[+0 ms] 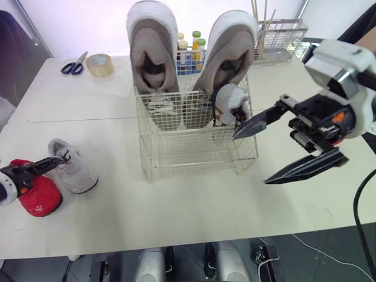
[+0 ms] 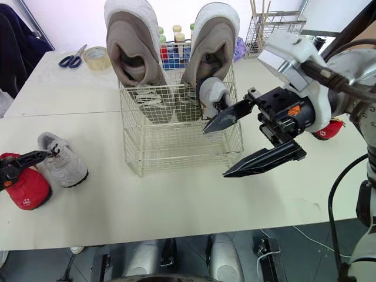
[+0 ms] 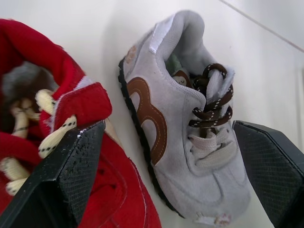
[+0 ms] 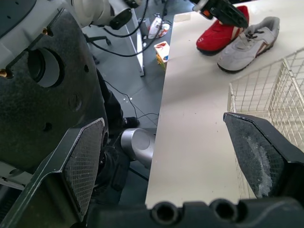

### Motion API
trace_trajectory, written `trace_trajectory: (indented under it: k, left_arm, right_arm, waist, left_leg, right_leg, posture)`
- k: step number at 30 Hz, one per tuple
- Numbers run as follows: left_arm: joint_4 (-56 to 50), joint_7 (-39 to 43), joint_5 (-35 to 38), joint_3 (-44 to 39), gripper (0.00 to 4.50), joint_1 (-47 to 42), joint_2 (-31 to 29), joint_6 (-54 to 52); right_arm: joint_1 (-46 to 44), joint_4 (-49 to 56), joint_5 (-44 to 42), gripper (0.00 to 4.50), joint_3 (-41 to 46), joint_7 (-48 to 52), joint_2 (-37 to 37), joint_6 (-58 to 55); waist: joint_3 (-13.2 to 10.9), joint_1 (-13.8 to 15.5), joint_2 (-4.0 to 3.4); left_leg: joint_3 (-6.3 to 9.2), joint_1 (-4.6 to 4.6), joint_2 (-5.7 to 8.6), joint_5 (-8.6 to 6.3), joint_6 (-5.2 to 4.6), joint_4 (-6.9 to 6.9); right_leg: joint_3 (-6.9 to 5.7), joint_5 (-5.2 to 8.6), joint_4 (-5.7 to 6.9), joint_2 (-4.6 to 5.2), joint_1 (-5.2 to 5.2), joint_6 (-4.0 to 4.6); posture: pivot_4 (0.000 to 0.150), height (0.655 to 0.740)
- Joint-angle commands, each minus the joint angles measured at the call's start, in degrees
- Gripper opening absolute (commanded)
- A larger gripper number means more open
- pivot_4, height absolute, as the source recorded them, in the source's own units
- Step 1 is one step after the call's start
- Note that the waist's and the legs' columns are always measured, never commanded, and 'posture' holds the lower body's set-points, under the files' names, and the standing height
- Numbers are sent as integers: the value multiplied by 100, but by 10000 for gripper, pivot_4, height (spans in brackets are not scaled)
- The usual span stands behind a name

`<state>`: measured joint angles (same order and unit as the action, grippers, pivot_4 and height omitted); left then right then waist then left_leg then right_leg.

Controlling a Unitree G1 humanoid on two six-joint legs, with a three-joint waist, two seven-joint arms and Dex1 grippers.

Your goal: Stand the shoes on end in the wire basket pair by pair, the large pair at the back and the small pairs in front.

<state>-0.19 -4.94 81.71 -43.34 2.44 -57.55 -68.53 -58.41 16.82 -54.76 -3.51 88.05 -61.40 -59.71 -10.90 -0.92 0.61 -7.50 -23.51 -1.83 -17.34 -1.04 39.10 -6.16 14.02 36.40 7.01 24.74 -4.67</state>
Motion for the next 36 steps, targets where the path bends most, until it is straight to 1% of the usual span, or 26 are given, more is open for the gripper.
trace_trajectory:
  k: [1,2,5,6,8,10,12,15,18,21,22,24,25,27,29,30,32,33,36]
  left_arm:
    - [429,40,-431,485,45000,-559,-20,-79]
    - [504,64,-502,545,45000,-687,-14,-119]
    - [937,98,-1091,1093,45000,-1276,41,-159]
    - [1029,135,-1219,1195,42539,-1426,64,-173]
    - [1074,290,-1377,1278,36374,-1587,89,-230]
    - [1086,352,-1508,1261,27249,-1679,139,-318]
    - [1093,404,-1620,1199,17049,-1750,201,-385]
    - [985,481,-1651,940,3679,-1811,293,-415]
    - [735,636,-1622,497,3679,-1787,306,-313]
    - [340,972,-1628,9,3679,-1715,182,-79]
    - [31,1186,-1795,-131,3679,-1658,148,263]
    - [-891,1738,-2340,-419,3679,-1524,163,1354]
    - [-1326,1934,-2413,-573,3679,-1536,220,1712]
    - [-1868,1873,-1894,-668,3679,-1872,305,1718]
    - [-2384,1733,-1381,-549,3679,-2268,448,1839]
    - [-2673,1618,-1242,-412,3679,-2415,544,1949]
    - [-3245,1423,-1180,-81,3679,-2530,756,2153]
    - [-3582,1287,-1272,165,3679,-2532,898,2267]
    - [-4507,856,-1455,1063,3679,-2647,1388,2597]
  right_arm:
    - [-123,106,-30,43760,154,-113,64,40]
    - [-132,107,-25,43760,148,-125,75,41]
    - [-219,94,104,43760,100,-178,90,96]
    - [-266,84,136,44534,96,-184,80,98]
    - [-340,63,173,45000,107,-166,40,92]
    - [-411,30,208,45000,127,-127,-13,92]
    - [-483,-13,277,45000,129,-101,-69,127]
    - [-516,-98,393,45000,141,-98,-142,194]
    - [-492,-201,455,45000,230,-210,-155,236]
    - [-493,-359,362,45000,473,-485,-57,184]
    - [-475,-403,323,45000,582,-608,-26,172]
    - [-430,-491,287,45000,806,-907,40,161]
    - [-417,-542,305,45000,898,-1059,74,175]
    - [-401,-663,387,45000,1029,-1325,162,246]
    - [-375,-770,470,45000,1098,-1498,239,334]
    - [-360,-802,498,45000,1112,-1569,272,371]
    - [-354,-916,553,45000,1116,-1641,309,460]
    - [-368,-998,597,45000,1095,-1629,297,505]
    - [-505,-1332,867,45000,933,-1513,203,683]
  waist:
    - [2,27,-3]
    - [2,28,-2]
    - [3,16,-4]
    - [3,16,-4]
    - [3,9,-4]
    - [2,10,-5]
    - [2,34,-5]
    - [3,46,-2]
    - [2,18,4]
    - [-2,10,10]
    - [-2,9,10]
    - [-4,4,15]
    - [-4,2,16]
    - [-3,26,18]
    - [-3,49,18]
    - [-2,45,16]
    - [-2,31,16]
    - [-2,25,16]
    - [-2,29,16]
  left_leg:
    - [0,0,1,0,0,0]
    - [0,0,1,1,1,0]
    - [-2,0,3,1,0,0]
    - [-2,0,2,1,0,0]
    - [-4,0,2,4,-5,0]
    - [-5,0,1,10,-15,0]
    - [-4,0,0,14,-15,1]
    - [-3,0,1,14,-15,4]
    - [-4,-1,3,12,-17,4]
    - [-3,-4,-1,13,-16,3]
    - [-4,-4,-1,13,-16,3]
    - [-6,-5,-1,13,-16,3]
    - [-6,-7,0,13,-15,3]
    - [-6,-8,1,5,-2,4]
    - [-5,-8,4,4,0,5]
    - [-5,-7,6,4,0,6]
    - [-5,-2,8,6,-4,6]
    - [-5,1,8,14,-19,6]
    - [-8,4,3,16,-22,7]
  right_leg:
    - [0,0,1,1,0,0]
    - [-2,-2,2,0,1,2]
    - [-1,-3,2,0,0,2]
    - [-2,-3,2,-2,0,2]
    - [-3,-3,3,-7,0,2]
    - [-3,-3,3,-10,1,2]
    - [-4,-3,7,-11,1,2]
    - [-7,-4,8,-7,-2,1]
    - [-6,-4,6,-4,-3,1]
    - [-6,-4,6,-6,2,1]
    - [-6,-4,5,-6,3,1]
    - [-7,-4,2,-6,3,1]
    - [-8,-4,-3,-6,3,1]
    - [-8,-4,-5,-2,1,1]
    - [-10,-5,-7,2,-6,2]
    - [-10,-5,-7,5,-8,2]
    - [-10,-6,-6,6,-15,1]
    - [-10,-6,-7,3,-20,0]
    - [-10,-8,-5,-17,-20,-4]
  posture:
    - [1500,7400]
    - [1500,7400]
    - [1500,7400]
    - [1500,7400]
    - [1500,7400]
    - [1500,7400]
    - [1500,7400]
    - [1500,7400]
    - [1500,7400]
    - [1500,7400]
    - [1500,7400]
    - [1500,7400]
    - [1500,7400]
    - [1500,7400]
    - [1500,7400]
    - [1500,7400]
    - [1500,7400]
    - [1500,7400]
    - [1500,7400]
